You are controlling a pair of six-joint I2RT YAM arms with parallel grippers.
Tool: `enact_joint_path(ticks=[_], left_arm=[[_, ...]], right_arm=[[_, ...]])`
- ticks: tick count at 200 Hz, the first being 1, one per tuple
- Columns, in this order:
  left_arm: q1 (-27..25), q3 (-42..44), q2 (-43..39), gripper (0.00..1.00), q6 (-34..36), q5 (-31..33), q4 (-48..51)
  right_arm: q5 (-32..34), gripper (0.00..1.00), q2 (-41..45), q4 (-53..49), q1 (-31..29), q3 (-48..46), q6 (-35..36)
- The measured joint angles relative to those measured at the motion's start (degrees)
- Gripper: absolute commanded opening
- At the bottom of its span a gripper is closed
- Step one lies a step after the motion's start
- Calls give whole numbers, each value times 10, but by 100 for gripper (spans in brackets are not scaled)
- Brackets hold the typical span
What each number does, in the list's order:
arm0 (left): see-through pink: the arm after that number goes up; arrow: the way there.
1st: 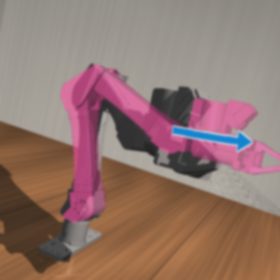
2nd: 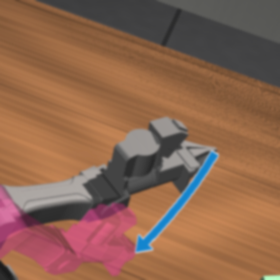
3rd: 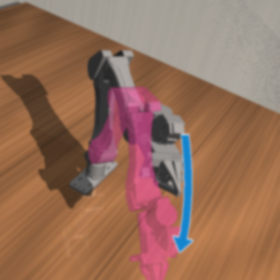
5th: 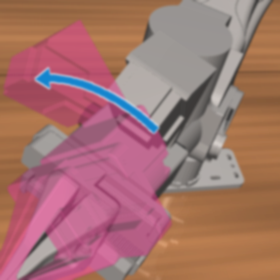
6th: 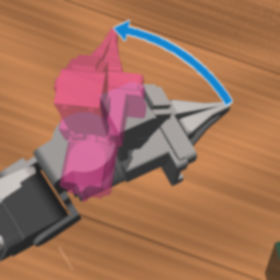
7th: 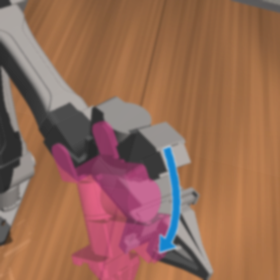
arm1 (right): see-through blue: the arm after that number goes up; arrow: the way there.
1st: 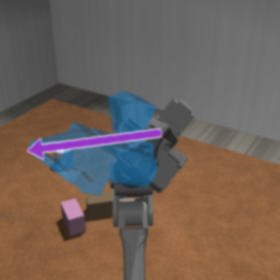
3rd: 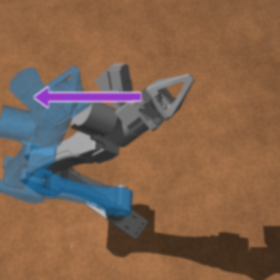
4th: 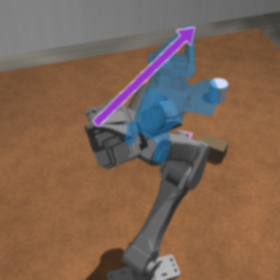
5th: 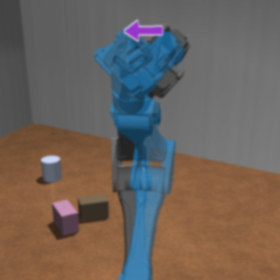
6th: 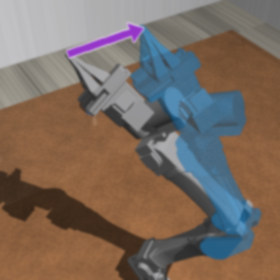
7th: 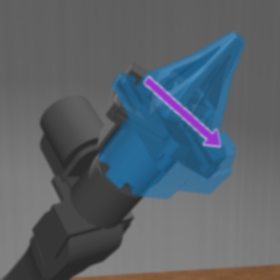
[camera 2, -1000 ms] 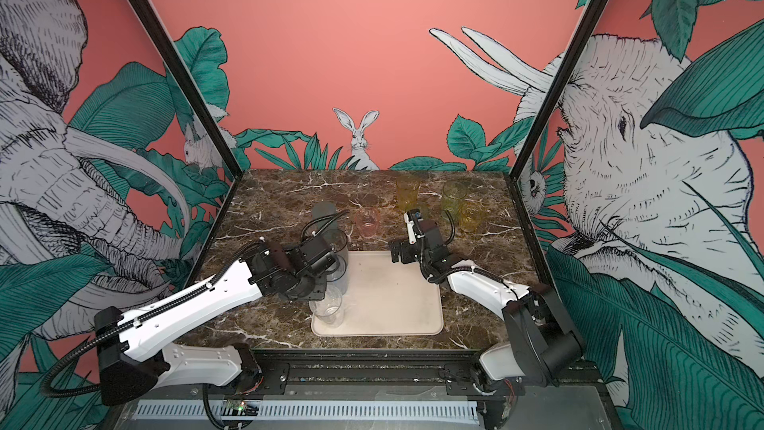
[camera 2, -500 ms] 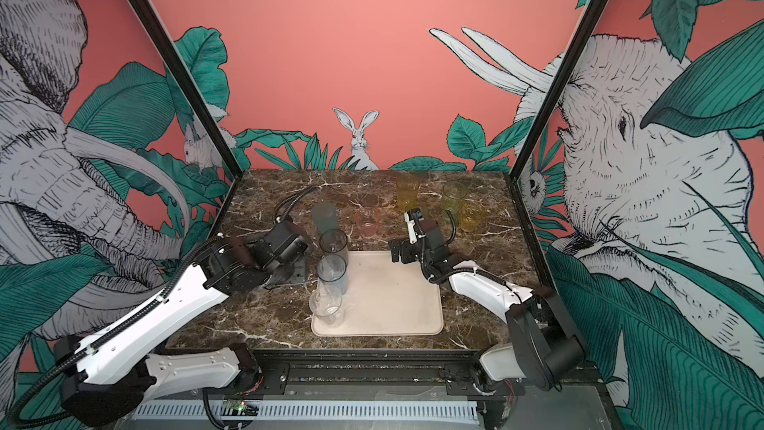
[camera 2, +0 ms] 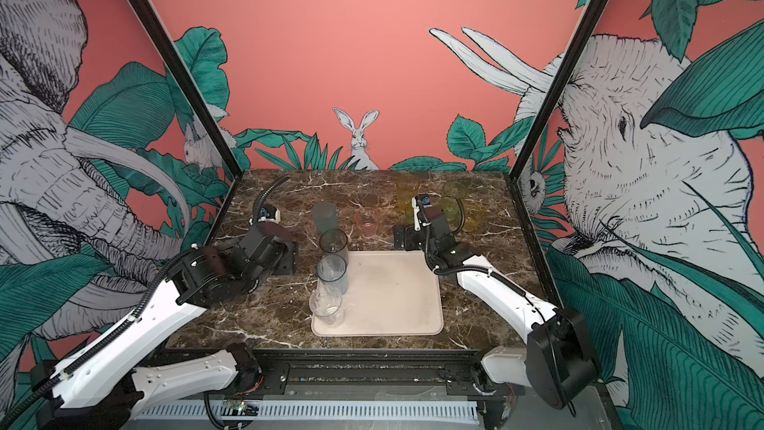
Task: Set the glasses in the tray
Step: 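Open the left gripper and raise it away from the clear glass, then move the right gripper over the yellow glass farthest from the robot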
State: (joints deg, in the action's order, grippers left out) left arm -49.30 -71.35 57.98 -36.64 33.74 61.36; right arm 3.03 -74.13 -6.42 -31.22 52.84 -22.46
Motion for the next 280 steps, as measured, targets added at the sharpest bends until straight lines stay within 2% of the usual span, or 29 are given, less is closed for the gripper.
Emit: enact_joint_path(ticks=[49,95,179,280], left_arm=[[2,55,-14,88,52,31,-59],[3,84,-19,99,86,56,-96],[10,142,-57,100,138,86,-167],[15,155,-61,99,148,91,-193]], right_arm=[[10,99,-12,-82,7,86,-3],[13,99,-65,-134,36,183,12],[23,97,-204,-207,104,392,22],[0,92,-378,-289,135,578,19]])
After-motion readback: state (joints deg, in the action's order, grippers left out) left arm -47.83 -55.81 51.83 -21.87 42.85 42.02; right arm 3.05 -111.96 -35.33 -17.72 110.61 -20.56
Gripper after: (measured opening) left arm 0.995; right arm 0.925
